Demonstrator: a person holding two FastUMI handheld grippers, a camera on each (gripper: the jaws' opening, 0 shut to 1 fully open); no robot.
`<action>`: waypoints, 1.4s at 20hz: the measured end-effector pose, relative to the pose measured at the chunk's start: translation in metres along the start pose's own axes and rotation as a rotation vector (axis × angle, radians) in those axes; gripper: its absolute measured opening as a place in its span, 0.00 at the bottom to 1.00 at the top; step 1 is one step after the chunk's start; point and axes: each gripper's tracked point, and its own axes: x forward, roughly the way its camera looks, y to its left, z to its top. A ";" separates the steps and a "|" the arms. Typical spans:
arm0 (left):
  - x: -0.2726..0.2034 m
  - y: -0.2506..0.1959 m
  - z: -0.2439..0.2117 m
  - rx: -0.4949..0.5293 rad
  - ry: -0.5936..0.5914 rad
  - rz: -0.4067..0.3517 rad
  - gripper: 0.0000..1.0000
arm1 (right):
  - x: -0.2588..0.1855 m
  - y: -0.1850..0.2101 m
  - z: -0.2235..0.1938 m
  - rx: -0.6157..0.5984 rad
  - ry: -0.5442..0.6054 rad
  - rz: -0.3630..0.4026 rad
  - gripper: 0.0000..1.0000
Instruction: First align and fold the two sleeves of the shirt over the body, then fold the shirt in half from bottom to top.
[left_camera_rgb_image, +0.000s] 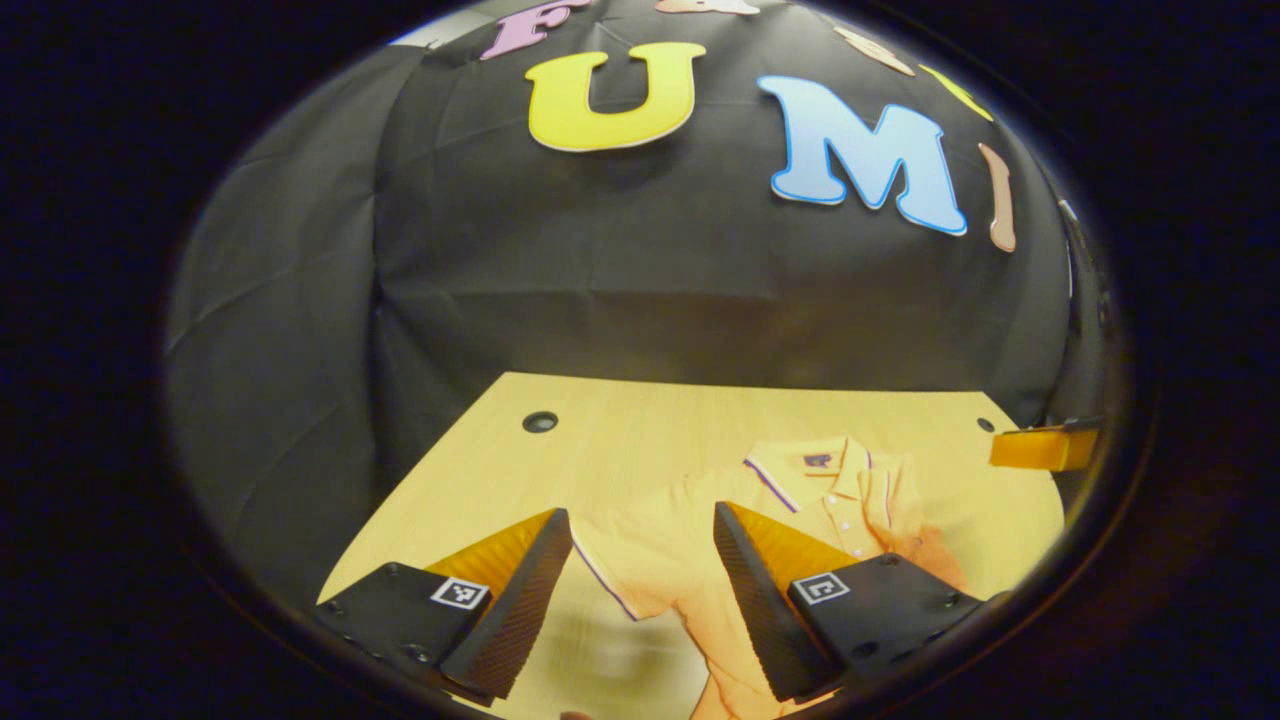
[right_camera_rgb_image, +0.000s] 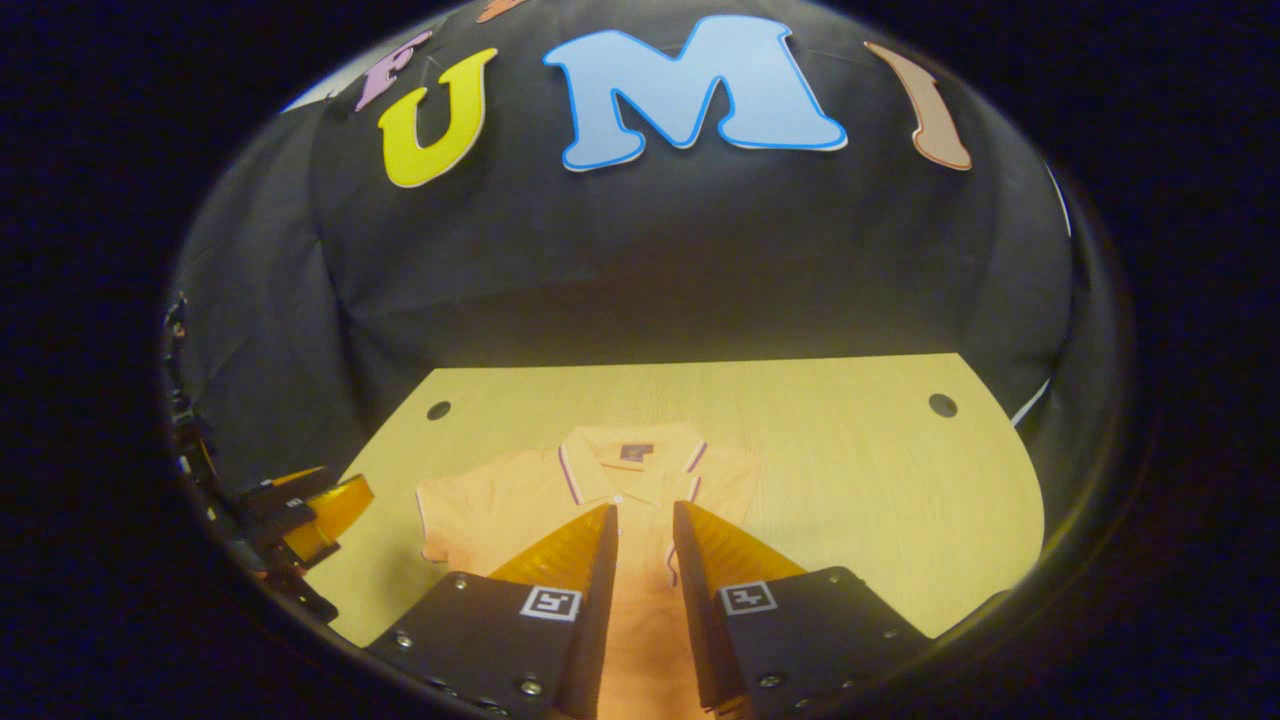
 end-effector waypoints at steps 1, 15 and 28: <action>0.004 0.001 -0.006 -0.001 0.018 0.003 0.94 | -0.009 0.000 0.004 0.003 -0.014 -0.004 0.36; 0.031 0.008 -0.074 -0.056 0.257 0.062 0.95 | -0.109 -0.011 0.011 0.043 -0.065 -0.067 0.36; 0.033 0.005 -0.084 -0.057 0.284 0.113 0.49 | -0.111 -0.017 0.009 0.056 -0.052 -0.081 0.36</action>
